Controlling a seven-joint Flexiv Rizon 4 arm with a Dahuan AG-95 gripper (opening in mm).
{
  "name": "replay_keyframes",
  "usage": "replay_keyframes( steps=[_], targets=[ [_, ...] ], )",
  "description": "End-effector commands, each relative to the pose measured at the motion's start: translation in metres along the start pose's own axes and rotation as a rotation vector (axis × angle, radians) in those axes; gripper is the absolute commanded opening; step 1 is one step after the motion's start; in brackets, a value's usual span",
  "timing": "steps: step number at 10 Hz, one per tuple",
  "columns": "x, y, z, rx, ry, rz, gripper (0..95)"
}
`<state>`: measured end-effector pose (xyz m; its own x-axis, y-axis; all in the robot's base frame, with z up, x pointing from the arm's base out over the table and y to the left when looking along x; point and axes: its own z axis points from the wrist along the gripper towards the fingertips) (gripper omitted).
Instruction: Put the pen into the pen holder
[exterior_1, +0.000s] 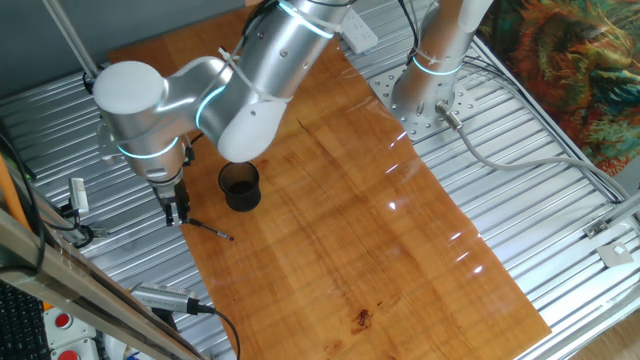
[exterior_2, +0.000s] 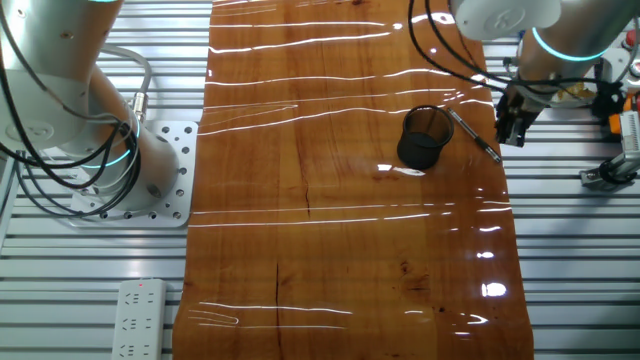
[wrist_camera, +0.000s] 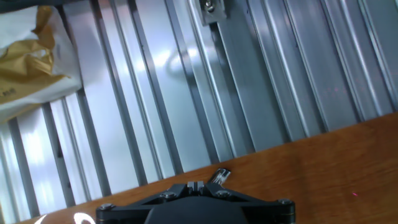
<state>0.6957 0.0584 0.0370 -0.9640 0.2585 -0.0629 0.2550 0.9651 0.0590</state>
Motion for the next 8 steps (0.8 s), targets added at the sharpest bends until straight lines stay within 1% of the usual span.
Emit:
replay_keyframes(
  steps=[1, 2, 5, 6, 8],
  targets=[
    [0.0, 0.003, 0.001, -0.021, 0.012, 0.001, 19.0],
    [0.002, 0.002, 0.002, -0.021, 0.014, 0.001, 38.0],
    [0.009, -0.004, 0.008, -0.021, 0.012, 0.001, 38.0],
    [0.014, -0.01, 0.012, -0.021, 0.01, 0.001, 38.0],
    [0.02, -0.015, 0.017, -0.023, 0.008, 0.001, 38.0]
  ],
)
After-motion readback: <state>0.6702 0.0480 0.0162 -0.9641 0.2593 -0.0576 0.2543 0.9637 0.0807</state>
